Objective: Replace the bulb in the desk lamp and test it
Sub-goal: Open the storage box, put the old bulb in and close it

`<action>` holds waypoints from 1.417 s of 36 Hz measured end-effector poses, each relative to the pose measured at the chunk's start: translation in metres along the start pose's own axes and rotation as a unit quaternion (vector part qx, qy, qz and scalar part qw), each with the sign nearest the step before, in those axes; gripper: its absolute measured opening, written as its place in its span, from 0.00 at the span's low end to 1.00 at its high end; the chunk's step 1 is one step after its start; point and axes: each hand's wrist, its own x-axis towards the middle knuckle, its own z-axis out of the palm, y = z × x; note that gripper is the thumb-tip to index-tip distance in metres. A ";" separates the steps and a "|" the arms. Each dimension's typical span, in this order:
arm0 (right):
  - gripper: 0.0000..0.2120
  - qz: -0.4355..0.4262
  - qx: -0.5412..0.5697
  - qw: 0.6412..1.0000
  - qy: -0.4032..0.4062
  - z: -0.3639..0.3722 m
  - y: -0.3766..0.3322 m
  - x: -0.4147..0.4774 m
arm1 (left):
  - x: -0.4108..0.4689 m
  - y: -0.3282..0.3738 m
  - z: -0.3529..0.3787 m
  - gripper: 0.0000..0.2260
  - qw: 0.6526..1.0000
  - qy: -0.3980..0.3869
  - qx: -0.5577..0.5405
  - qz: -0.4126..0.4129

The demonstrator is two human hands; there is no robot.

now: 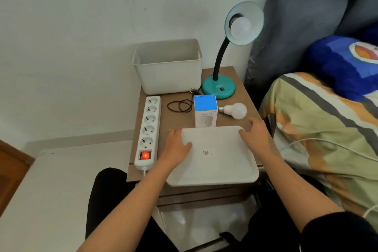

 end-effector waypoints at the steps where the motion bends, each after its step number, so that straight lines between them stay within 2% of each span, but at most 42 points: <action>1: 0.23 -0.006 0.010 1.000 0.010 -0.001 -0.007 0.008 | 0.008 0.003 -0.003 0.29 1.000 -0.002 0.002 0.003; 4: 0.20 -0.040 -0.008 0.999 0.016 -0.002 -0.023 0.036 | 0.032 0.009 -0.012 0.26 1.000 -0.005 -0.008 0.005; 8: 0.26 -0.047 -0.064 0.997 -0.012 0.004 -0.039 0.067 | 0.057 0.011 -0.020 0.23 1.000 -0.006 -0.004 0.008; 14: 0.28 -0.081 -0.142 0.984 -0.069 0.013 -0.045 0.092 | 0.084 0.013 -0.026 0.15 0.999 -0.026 0.038 0.010; 20: 0.25 -0.101 -0.201 0.972 -0.070 0.018 -0.045 0.098 | 0.094 0.016 -0.029 0.19 0.997 -0.037 0.059 0.021; 23: 0.25 -0.084 -0.226 0.967 -0.083 0.018 -0.044 0.096 | 0.093 0.016 -0.031 0.19 0.996 -0.048 0.065 0.022; 30: 0.25 -0.013 -0.202 0.975 -0.089 0.010 -0.046 0.081 | 0.084 0.020 -0.049 0.20 0.987 -0.136 0.077 -0.025; 37: 0.23 -0.040 -0.165 0.985 -0.029 -0.010 -0.068 0.063 | 0.071 0.038 -0.083 0.12 0.971 -0.183 0.154 -0.022; 40: 0.22 -0.056 -0.138 0.989 -0.009 -0.023 -0.088 0.063 | 0.069 0.052 -0.103 0.14 0.970 -0.168 0.177 -0.009; 43: 0.23 -0.086 -0.123 0.989 -0.003 -0.033 -0.112 0.068 | 0.073 0.065 -0.125 0.12 0.970 -0.152 0.188 0.007; 45: 0.24 -0.106 -0.114 0.988 -0.001 -0.035 -0.130 0.070 | 0.080 0.073 -0.140 0.10 0.975 -0.135 0.177 0.008; 49: 0.24 -0.162 -0.092 0.982 -0.014 -0.031 -0.166 0.076 | 0.097 0.086 -0.170 0.16 0.983 -0.092 0.154 0.028; 51: 0.24 -0.180 -0.072 0.981 -0.020 -0.025 -0.185 0.082 | 0.109 0.093 -0.183 0.14 0.985 -0.079 0.150 0.041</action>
